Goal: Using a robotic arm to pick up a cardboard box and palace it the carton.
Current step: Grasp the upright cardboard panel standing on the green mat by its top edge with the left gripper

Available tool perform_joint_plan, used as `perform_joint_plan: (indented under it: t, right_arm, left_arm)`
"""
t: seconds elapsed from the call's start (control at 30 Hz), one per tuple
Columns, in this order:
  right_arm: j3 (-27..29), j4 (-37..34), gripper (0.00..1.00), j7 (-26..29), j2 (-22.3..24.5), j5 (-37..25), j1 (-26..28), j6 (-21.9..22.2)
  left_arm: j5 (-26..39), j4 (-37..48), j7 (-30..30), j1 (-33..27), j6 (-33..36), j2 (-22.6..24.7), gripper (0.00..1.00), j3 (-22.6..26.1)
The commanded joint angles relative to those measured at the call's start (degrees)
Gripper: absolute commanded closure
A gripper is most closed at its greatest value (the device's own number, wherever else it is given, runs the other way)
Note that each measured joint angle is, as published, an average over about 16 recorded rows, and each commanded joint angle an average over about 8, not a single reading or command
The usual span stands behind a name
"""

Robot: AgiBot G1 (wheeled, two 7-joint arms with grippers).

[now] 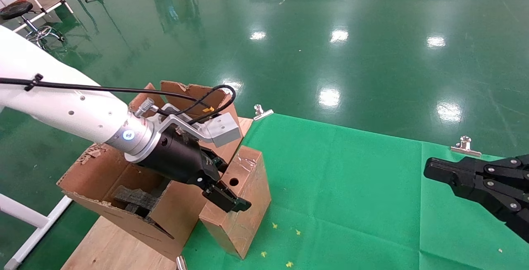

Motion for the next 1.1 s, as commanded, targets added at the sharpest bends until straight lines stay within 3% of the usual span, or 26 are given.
perform_joint_plan:
  t: [0.03, 0.1, 0.17, 1.1]
  right_arm:
    - [0.0, 0.0, 0.00, 0.0, 0.0, 0.0, 0.0, 0.0]
    - [0.0, 0.0, 0.00, 0.0, 0.0, 0.0, 0.0, 0.0]
    - [0.0, 0.0, 0.00, 0.0, 0.0, 0.0, 0.0, 0.0]
    - [0.0, 0.0, 0.00, 0.0, 0.0, 0.0, 0.0, 0.0]
  left_arm:
    - [-0.1, 0.0, 0.2, 0.0, 0.0, -0.1, 0.64, 0.0]
    - [-0.1, 0.0, 0.1, 0.0, 0.0, -0.1, 0.88, 0.0]
    - [-0.1, 0.0, 0.1, 0.0, 0.0, 0.0, 1.00, 0.0]
    - [0.1, 0.2, -0.1, -0.1, 0.0, 0.1, 1.00, -0.1]
